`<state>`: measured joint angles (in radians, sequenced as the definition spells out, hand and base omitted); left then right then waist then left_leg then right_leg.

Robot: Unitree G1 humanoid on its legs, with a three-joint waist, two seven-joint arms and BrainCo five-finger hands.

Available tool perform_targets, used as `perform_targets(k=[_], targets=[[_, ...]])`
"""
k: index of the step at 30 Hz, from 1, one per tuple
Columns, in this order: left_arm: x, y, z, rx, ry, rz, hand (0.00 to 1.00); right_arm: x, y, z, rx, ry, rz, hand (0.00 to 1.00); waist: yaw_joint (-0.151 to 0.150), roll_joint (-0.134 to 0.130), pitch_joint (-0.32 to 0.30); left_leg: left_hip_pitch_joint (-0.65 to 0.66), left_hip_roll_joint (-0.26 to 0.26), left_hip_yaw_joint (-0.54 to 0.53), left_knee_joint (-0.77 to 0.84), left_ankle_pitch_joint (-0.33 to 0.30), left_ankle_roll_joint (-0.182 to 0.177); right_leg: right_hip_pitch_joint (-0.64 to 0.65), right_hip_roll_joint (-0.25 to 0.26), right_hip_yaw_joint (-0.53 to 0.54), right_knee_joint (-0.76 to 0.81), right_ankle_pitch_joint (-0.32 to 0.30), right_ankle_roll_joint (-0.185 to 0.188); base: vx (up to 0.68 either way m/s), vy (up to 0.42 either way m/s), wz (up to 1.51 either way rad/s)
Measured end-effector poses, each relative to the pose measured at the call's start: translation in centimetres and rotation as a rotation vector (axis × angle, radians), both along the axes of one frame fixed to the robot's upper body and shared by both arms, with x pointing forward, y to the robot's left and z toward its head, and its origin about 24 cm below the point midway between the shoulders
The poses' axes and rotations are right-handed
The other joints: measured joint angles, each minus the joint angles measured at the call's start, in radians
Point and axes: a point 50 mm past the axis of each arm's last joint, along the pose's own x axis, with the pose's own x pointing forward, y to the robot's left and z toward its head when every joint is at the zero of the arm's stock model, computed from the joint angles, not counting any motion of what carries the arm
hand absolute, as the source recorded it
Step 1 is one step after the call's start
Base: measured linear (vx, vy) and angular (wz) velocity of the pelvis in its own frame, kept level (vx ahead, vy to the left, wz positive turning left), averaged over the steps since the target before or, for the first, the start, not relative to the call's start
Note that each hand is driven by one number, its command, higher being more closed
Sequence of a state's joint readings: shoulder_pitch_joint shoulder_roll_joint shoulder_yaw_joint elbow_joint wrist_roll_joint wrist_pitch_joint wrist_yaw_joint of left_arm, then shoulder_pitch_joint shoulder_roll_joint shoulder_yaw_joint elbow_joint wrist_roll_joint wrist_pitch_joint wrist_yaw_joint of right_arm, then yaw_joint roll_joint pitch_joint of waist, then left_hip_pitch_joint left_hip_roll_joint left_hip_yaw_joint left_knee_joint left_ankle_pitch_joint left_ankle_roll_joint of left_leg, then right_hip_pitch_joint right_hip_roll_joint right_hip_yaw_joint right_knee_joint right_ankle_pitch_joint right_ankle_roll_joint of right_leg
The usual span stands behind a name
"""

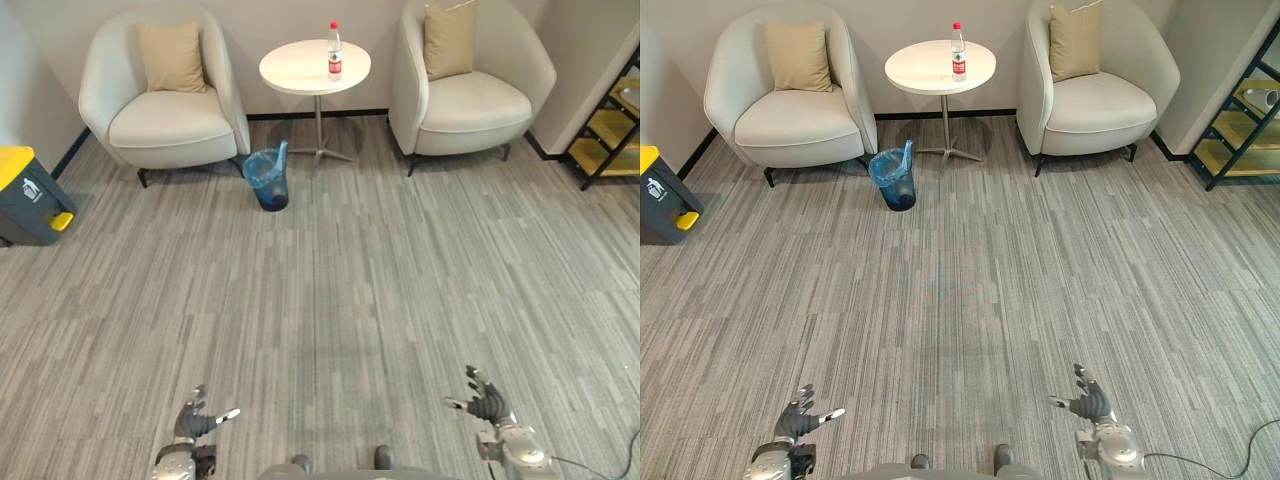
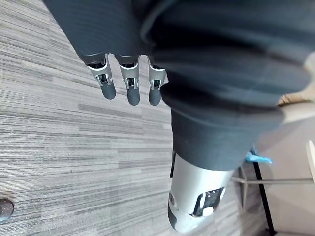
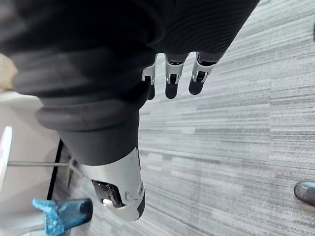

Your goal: Gather rubbish on tea table into small bin, then transfer packed bag to large trash can.

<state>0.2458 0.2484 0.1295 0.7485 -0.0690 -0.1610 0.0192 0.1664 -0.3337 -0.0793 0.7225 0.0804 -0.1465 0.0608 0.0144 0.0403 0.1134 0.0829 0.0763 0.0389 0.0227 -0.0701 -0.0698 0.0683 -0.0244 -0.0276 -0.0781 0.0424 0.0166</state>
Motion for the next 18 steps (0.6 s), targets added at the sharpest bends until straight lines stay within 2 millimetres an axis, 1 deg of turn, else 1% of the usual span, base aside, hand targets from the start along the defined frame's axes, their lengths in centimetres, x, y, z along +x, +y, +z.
perform_targets(k=[7, 12, 16, 18], targets=[[-0.6, -0.1, -0.3, -0.016, 0.022, -0.009, 0.0, -0.2, 0.0, -0.2, 0.005, 0.013, 0.002, 0.0, 0.0, 0.001, 0.0, -0.001, 0.006, 0.006, -0.006, 0.0, 0.0, -0.003, 0.006, 0.002, -0.008, 0.002, -0.003, 0.0, -0.001, 0.0], [-0.6, -0.4, -0.3, -0.025, 0.019, -0.006, 0.0, -0.2, -0.1, -0.3, 0.005, 0.022, -0.005, 0.0, 0.0, 0.001, 0.0, -0.01, 0.008, 0.008, -0.009, -0.001, 0.0, -0.011, 0.009, 0.005, -0.012, 0.002, -0.003, 0.0, -0.002, -0.01], [-0.5, -1.2, -0.6, -0.055, 0.014, 0.008, 0.0, 0.7, 0.0, -0.1, 0.006, 0.004, -0.003, 0.0, 0.002, 0.008, 0.004, -0.04, 0.008, 0.023, 0.006, -0.007, 0.003, -0.045, 0.009, 0.021, 0.007, 0.0, 0.0, -0.01, 0.005, -0.12], [-0.4, -1.7, -0.8, -0.075, 0.008, 0.019, 0.0, 1.6, 0.1, 0.2, 0.012, -0.021, -0.002, 0.0, 0.005, 0.015, 0.011, -0.079, 0.012, 0.037, 0.063, -0.036, 0.011, -0.076, 0.011, 0.035, 0.029, -0.004, 0.005, -0.02, 0.032, -0.22]])
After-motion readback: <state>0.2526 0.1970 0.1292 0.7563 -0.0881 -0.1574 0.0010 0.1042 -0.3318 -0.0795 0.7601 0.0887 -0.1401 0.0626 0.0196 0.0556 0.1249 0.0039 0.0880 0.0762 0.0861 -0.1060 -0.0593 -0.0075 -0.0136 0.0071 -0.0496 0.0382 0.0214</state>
